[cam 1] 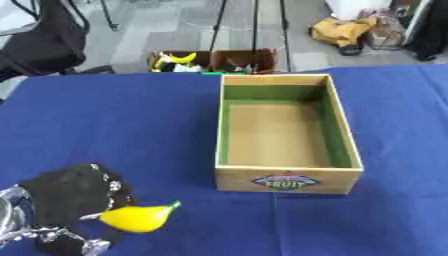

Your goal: Pick up objects on the table and place them in the box.

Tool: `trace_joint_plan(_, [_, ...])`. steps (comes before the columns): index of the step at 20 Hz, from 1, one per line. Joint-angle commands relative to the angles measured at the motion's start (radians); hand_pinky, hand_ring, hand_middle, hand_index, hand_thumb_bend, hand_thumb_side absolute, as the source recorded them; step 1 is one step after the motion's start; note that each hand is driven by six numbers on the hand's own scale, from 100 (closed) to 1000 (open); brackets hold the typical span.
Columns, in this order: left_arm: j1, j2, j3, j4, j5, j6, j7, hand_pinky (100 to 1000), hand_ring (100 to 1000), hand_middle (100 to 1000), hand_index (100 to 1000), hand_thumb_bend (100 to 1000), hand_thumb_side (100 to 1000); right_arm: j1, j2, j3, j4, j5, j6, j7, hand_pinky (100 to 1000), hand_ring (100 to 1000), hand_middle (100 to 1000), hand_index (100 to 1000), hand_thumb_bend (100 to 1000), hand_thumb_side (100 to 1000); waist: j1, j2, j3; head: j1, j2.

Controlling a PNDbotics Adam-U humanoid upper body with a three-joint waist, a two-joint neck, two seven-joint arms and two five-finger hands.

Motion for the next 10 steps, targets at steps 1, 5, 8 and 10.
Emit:
trace_joint_plan(1, [-0.009,0.048,0.037,-0.024,0.013,0.016,0.012,531,636,559,659,100,524,-0.005,-0.015,-0.004,-0.009,0.006,-0.001,0.0,398,510,432,773,100,916,0.003,-0.024,0.003,-0.003,-0.001])
trace_joint_plan(5, [-0.016,0.055,0.058,-0.025,0.037,0.042,0.021,524,631,555,654,100,522,-0.004,-0.017,-0.004,-0.009,0.007,-0.001,0.001,398,510,432,773,100,916,0.005,-0.026,0.002,-0.004,0.001])
trace_joint_plan(8, [-0.027,0.056,0.075,-0.026,0.075,0.062,0.014,522,630,554,654,100,522,-0.005,-0.018,-0.003,-0.009,0.006,-0.001,0.002,398,510,432,773,100,916,0.007,-0.027,0.001,-0.004,0.002])
trace_joint_plan(10, [-0.043,0.055,0.087,-0.026,0.1,0.069,0.009,520,629,553,653,100,524,-0.006,-0.018,-0.003,-0.009,0.006,-0.001,0.003,399,510,432,773,100,916,0.008,-0.027,-0.001,-0.003,0.004])
